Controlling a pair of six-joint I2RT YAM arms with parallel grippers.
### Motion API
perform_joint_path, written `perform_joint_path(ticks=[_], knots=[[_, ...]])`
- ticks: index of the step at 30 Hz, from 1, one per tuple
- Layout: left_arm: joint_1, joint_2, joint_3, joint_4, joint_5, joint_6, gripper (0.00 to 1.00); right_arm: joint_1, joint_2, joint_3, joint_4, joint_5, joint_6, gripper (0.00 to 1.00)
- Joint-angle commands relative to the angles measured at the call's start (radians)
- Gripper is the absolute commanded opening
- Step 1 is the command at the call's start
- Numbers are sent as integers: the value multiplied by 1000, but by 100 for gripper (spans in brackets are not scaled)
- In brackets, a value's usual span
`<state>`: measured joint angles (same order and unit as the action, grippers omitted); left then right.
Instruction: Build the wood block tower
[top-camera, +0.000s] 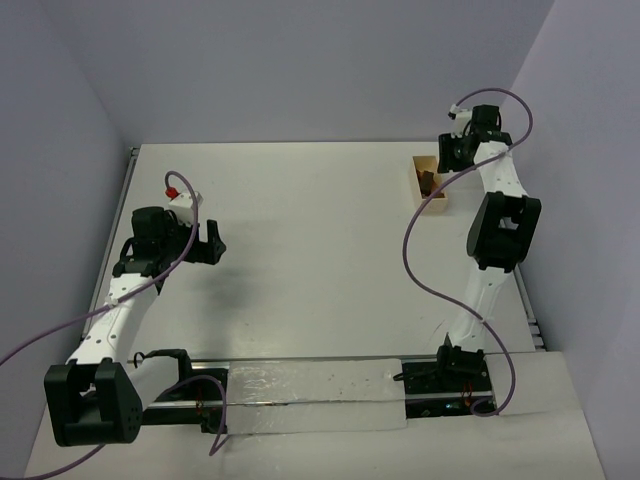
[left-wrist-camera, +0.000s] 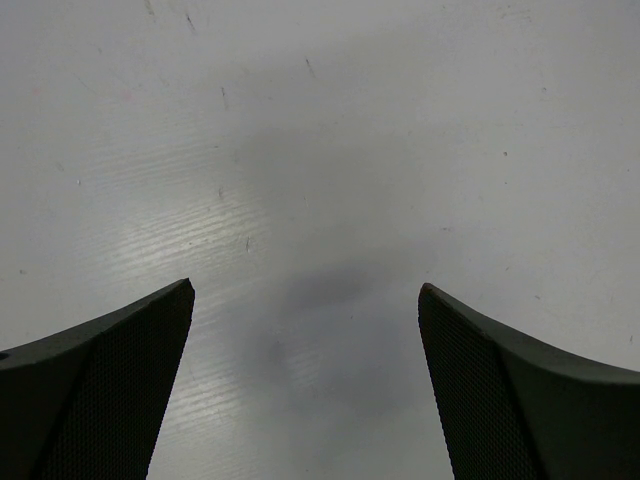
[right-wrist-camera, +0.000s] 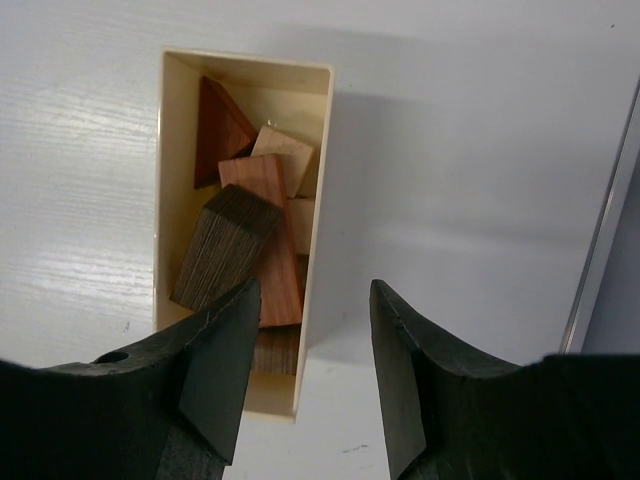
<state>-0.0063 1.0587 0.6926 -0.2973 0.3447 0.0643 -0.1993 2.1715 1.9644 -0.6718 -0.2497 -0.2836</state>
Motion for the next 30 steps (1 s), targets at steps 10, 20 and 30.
perform_joint_path(ticks=[10,20,30], knots=[[5,37,45,12,-16,0,99,1,114,133,-26,12,-19,54],[5,58,49,9,-17,0,99,32,179,160,-11,66,-51,43],[5,61,51,6,-17,-1,99,61,184,126,29,132,-80,19]])
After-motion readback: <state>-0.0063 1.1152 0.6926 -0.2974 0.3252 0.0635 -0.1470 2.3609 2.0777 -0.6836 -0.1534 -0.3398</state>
